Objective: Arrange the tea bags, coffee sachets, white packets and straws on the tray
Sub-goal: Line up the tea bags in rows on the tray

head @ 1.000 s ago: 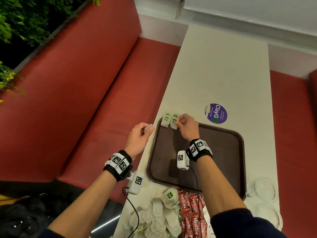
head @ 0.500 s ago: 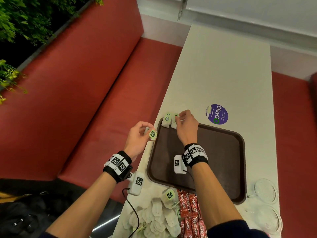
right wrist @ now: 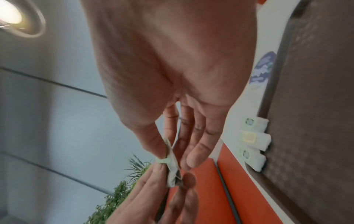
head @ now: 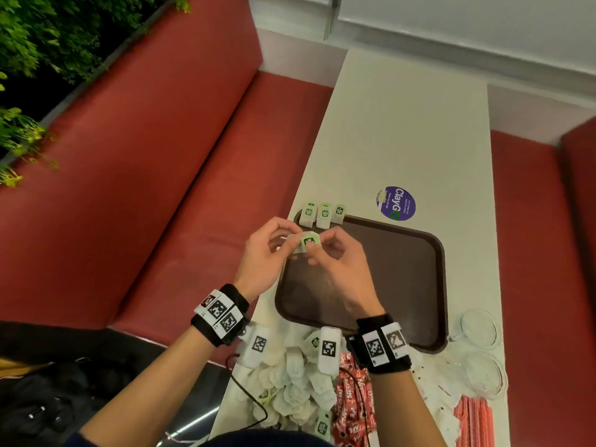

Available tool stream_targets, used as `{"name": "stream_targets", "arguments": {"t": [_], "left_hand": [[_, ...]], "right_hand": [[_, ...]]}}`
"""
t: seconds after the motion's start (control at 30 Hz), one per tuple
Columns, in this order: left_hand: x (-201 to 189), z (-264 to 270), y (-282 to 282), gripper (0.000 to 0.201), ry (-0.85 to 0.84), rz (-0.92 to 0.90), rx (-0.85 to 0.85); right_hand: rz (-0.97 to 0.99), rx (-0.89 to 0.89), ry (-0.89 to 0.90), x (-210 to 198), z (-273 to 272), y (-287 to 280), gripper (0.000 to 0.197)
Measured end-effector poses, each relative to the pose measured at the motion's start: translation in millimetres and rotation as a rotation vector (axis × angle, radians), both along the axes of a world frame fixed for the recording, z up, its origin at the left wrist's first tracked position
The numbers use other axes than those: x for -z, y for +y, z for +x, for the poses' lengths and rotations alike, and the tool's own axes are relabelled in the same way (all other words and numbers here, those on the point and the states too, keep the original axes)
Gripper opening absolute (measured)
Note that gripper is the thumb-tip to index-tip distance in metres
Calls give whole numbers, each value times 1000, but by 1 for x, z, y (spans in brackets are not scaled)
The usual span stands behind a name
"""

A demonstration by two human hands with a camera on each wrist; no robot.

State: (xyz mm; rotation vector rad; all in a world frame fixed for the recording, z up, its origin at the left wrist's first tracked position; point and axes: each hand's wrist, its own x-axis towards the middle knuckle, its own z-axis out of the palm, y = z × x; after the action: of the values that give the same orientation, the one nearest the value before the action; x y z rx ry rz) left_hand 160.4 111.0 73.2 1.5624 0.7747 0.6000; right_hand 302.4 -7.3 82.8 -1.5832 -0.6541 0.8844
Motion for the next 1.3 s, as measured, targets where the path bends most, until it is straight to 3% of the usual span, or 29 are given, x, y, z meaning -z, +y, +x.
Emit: {"name": "stream_targets", "arguments": {"t": [0.23, 0.4, 0.5, 0.7, 0.87, 1.07, 1.2, 1.3], "left_hand": [[-30, -45, -4, 21, 148, 466, 336], [-36, -56, -15, 31, 185, 574, 343], [-35, -55, -25, 19, 206, 644, 322], [-38, -48, -48, 5, 109, 545, 169], [-41, -45, -60, 24, 84, 370, 166], [-43, -34, -66, 33, 13, 261, 70], [-24, -24, -58, 29, 93, 345, 167], [3, -23, -31, 21, 358, 661, 254]], "right_hand": [[2, -89, -241, -32, -19, -32, 16], [38, -79, -287, -38, -37, -42, 13], [54, -60, -316, -40, -43, -46, 13], [72, 22, -218, -36, -50, -59, 9], [93, 93, -200, -28, -48, -70, 6], [185, 278, -118, -24, -54, -70, 27], [182, 283, -189, -10, -47, -67, 15], [119, 327, -229, 10, -27, -63, 12]]}}
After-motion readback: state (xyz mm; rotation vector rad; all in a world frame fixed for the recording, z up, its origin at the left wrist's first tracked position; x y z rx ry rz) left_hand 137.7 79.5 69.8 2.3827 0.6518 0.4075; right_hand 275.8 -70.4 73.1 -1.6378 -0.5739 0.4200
